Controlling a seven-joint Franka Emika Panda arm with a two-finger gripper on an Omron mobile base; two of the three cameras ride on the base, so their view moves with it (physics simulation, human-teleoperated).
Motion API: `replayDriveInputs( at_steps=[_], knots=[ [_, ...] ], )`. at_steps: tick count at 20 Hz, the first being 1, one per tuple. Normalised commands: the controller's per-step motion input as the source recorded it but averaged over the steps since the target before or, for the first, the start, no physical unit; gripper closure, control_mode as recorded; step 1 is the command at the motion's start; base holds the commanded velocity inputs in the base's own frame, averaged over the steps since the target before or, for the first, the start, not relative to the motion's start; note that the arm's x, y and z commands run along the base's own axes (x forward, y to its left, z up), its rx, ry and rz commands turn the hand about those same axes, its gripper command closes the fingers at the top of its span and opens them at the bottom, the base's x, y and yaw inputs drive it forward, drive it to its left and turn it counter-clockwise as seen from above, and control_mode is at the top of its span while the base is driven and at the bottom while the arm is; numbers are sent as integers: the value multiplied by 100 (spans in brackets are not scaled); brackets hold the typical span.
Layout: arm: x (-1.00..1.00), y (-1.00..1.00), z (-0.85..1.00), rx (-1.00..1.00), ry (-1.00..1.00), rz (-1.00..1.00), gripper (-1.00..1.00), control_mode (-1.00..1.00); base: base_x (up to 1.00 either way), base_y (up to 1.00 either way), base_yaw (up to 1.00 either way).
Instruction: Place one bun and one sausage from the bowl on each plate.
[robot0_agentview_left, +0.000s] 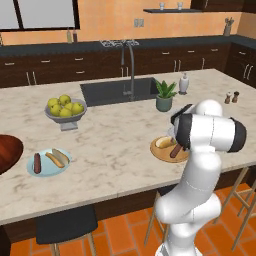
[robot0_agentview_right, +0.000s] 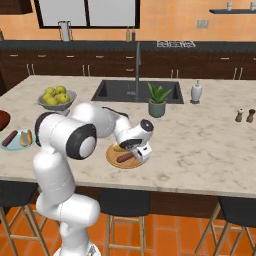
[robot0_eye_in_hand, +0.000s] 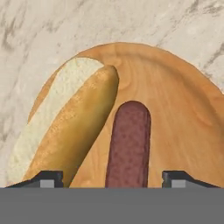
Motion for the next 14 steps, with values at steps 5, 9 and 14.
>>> replayDriveInputs(
  at_steps=[5, 9, 14],
  knots=[
    [0, 2, 100, -1, -24, -2, -100, -100, 0, 0, 0],
    [0, 79, 100, -37, 32, 4, -100, -100, 0, 0, 0],
    [0, 100, 100, -48, 27, 0, -100, -100, 0, 0, 0]
  ],
)
